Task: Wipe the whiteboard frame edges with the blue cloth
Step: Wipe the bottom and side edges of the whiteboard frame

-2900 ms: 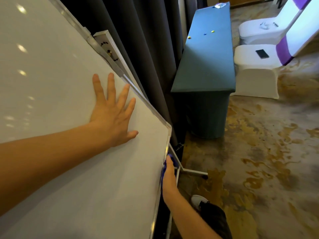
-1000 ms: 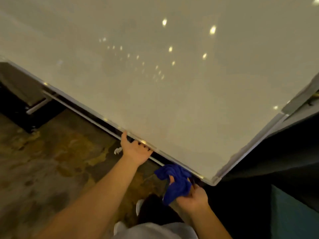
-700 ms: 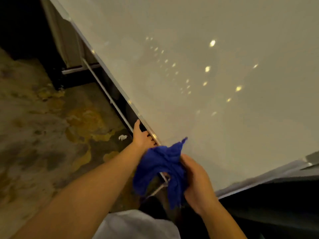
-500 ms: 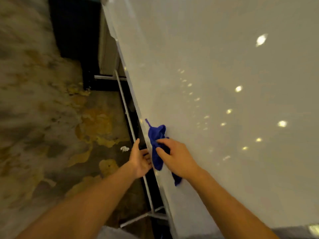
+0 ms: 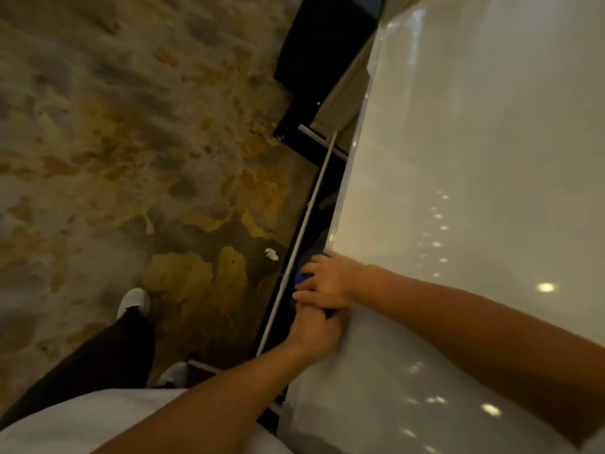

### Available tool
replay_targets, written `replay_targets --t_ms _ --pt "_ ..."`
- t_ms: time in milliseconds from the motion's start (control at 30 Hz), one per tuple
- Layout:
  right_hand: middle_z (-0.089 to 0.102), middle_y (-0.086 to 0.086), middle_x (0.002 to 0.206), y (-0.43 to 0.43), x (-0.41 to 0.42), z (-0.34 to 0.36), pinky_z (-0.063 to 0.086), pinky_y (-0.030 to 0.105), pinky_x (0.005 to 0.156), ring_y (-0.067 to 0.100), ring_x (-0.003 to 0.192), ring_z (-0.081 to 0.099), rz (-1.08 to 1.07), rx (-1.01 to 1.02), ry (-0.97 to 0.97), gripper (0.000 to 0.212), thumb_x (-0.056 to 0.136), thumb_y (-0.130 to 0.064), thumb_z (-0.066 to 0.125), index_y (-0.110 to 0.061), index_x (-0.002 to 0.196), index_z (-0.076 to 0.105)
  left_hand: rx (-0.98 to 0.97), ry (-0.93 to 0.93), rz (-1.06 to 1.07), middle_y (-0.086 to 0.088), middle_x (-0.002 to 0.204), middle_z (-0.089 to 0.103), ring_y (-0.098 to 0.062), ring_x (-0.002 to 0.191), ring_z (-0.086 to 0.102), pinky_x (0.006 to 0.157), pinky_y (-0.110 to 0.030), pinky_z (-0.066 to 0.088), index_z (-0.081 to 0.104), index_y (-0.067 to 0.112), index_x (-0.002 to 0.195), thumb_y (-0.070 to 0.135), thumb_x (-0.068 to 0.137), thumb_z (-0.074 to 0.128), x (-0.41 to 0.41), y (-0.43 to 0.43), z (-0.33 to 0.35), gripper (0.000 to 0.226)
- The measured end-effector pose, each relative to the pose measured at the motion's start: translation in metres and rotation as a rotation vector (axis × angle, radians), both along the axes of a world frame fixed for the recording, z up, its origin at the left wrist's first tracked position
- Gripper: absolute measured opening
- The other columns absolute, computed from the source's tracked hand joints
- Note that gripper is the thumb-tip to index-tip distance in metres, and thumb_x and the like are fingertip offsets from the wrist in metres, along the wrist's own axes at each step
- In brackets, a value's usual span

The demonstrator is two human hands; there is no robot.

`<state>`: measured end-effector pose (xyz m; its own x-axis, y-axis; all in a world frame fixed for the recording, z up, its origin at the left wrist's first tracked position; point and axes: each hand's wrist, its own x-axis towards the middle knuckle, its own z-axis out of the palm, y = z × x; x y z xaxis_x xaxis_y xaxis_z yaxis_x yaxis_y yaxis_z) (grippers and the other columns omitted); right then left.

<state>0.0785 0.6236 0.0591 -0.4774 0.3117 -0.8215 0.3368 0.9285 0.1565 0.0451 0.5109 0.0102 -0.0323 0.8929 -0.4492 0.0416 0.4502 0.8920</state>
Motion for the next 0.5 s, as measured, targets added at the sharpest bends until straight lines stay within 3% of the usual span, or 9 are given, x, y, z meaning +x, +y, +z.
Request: replay_targets --t_ms 67,100,200,267,333,433,500 --pt "0.033 0.003 0.157 -0.016 0.012 0.005 0.016 0.046 0.116 0.029 0.143 0.026 -0.001 -0.08 0.022 0.058 0.099 -0.06 0.014 -0.037 0.147 0.038 0.021 0.031 0.029 -0.03 0.14 0.044 -0.042 0.13 0.043 0.106 -0.039 0.034 0.045 -0.008 0.135 0.028 0.089 0.063 0.011 -0.008 0.0 0.061" --pt "0.029 0.003 0.159 -0.012 0.017 0.011 0.014 0.047 0.117 0.03 0.145 0.022 -0.002 -0.064 0.013 0.058 0.1 -0.059 0.013 -0.036 0.149 0.032 -0.002 0.011 0.029 -0.028 0.141 0.044 -0.041 0.129 0.043 0.106 -0.041 0.036 0.043 -0.004 0.138 0.037 0.088 0.062 0.015 -0.011 0.0 0.068" --pt "0.014 0.002 0.164 0.025 0.019 0.021 0.007 0.051 0.119 0.031 0.15 0.005 -0.049 0.153 -0.065 0.059 0.1 -0.057 0.012 -0.034 0.154 0.019 -0.181 0.002 0.016 -0.018 0.149 0.032 -0.036 0.134 0.039 0.107 -0.044 0.038 0.023 0.006 0.147 0.077 0.074 0.046 0.023 -0.014 0.001 0.104" --pt "0.009 0.003 0.165 0.036 0.011 0.02 0.006 0.051 0.12 0.033 0.15 0.001 -0.115 0.261 -0.065 0.062 0.1 -0.058 0.012 -0.03 0.155 0.018 -0.232 0.049 -0.021 -0.019 0.156 0.019 -0.037 0.14 0.03 0.109 -0.045 0.034 0.007 0.004 0.15 0.087 0.067 0.037 0.026 -0.011 0.0 0.121" --pt "0.013 0.004 0.164 0.018 0.009 0.008 0.009 0.049 0.119 0.034 0.149 0.004 -0.112 0.231 -0.025 0.062 0.1 -0.058 0.015 -0.027 0.152 0.027 -0.23 0.077 -0.031 -0.02 0.157 0.015 -0.038 0.141 0.027 0.11 -0.045 0.032 0.002 0.002 0.151 0.089 0.065 0.035 0.027 -0.009 0.001 0.127" --pt "0.025 0.004 0.16 -0.009 0.021 -0.001 0.011 0.048 0.118 0.033 0.147 0.014 -0.004 0.044 -0.03 0.062 0.099 -0.06 0.016 -0.029 0.149 0.034 -0.152 0.11 0.009 -0.023 0.15 0.026 -0.041 0.136 0.035 0.108 -0.047 0.035 0.013 -0.002 0.148 0.081 0.07 0.046 0.033 -0.01 0.001 0.119" --pt "0.024 0.004 0.16 0.013 0.022 0.003 0.012 0.051 0.117 0.032 0.147 0.014 0.049 0.085 -0.059 0.063 0.097 -0.063 0.014 -0.033 0.15 0.029 -0.217 0.059 0.001 -0.02 0.156 0.016 -0.04 0.14 0.027 0.111 -0.048 0.031 0.0 0.007 0.152 0.095 0.059 0.035 0.035 -0.014 0.004 0.133"
